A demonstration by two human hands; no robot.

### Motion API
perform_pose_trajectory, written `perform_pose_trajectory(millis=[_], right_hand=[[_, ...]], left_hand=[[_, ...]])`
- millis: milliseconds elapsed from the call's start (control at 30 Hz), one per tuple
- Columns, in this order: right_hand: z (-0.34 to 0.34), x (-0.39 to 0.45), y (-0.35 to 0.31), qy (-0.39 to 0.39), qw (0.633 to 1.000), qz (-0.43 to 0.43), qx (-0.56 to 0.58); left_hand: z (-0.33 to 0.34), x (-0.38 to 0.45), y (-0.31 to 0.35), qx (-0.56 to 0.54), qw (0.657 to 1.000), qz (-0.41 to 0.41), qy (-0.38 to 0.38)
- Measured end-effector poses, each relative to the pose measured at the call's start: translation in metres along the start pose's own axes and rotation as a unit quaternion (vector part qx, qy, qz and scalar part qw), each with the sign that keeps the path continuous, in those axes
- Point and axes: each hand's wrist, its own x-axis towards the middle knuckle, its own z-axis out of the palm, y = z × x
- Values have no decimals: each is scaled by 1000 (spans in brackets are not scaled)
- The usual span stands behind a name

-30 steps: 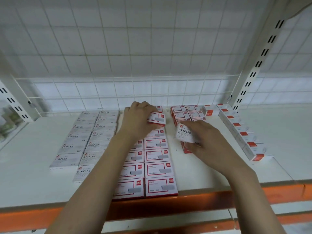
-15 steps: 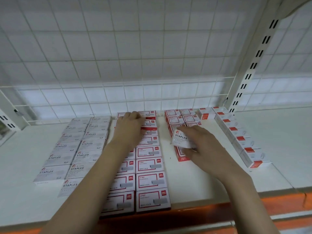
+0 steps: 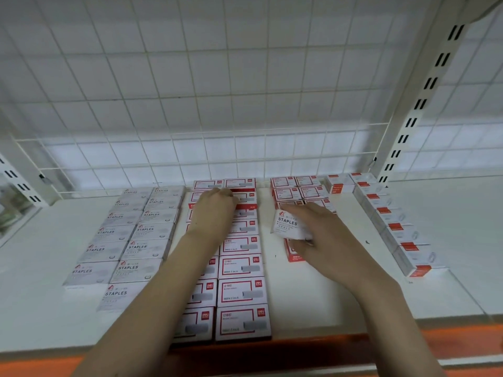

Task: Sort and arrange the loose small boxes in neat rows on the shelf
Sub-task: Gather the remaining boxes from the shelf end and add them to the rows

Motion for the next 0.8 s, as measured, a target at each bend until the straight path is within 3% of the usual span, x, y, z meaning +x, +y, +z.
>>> perform_pose_trajectory(millis=[433, 800], right_hand=[[-3, 4, 12, 9, 1000, -4, 7], [18, 13, -29, 0, 999, -49, -16]], left_hand=[[3, 10, 0, 6, 1000, -29, -2], [-18, -58, -48, -116, 989, -89, 36]])
